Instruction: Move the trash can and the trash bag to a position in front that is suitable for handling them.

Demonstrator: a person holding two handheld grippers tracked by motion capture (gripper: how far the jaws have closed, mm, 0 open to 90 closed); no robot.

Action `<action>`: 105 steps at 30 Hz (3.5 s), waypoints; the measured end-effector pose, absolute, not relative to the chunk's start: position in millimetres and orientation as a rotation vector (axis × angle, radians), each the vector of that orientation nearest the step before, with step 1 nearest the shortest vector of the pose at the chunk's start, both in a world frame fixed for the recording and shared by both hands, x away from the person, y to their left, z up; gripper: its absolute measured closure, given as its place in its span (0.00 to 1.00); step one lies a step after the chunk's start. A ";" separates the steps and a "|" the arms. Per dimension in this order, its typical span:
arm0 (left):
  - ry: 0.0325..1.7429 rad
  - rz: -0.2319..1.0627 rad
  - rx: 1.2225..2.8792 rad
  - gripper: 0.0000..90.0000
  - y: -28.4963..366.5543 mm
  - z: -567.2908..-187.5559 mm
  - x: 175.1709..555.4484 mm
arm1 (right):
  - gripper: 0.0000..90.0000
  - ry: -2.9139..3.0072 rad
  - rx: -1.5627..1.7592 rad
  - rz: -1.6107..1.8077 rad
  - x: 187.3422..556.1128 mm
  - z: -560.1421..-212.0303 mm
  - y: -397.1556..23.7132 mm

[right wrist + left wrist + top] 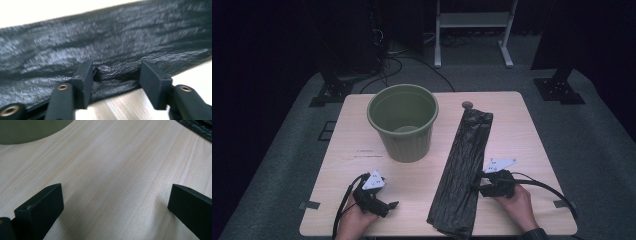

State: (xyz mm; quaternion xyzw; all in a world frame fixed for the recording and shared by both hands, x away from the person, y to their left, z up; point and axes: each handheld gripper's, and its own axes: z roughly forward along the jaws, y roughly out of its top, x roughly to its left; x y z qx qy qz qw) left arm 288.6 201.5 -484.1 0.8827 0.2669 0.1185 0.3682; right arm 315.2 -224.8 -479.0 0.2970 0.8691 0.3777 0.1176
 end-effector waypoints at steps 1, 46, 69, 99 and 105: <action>0.685 0.304 2.267 0.00 201.5 -484.1 288.6 | 0.67 2.550 0.870 1.101 315.0 -477.9 -225.3; 0.688 0.305 2.268 0.00 201.6 -484.0 287.2 | 1.00 2.392 1.107 0.887 295.5 -471.3 -332.8; 0.689 0.305 2.268 0.00 201.7 -484.0 287.2 | 0.11 2.296 1.139 0.995 310.5 -461.9 -304.8; 0.760 0.278 2.171 0.00 210.1 -456.5 292.9 | 0.11 2.358 1.122 1.028 325.5 -486.9 -291.5; 0.757 0.270 2.126 0.00 212.0 -430.3 293.5 | 0.11 2.358 1.122 1.028 325.5 -486.9 -291.6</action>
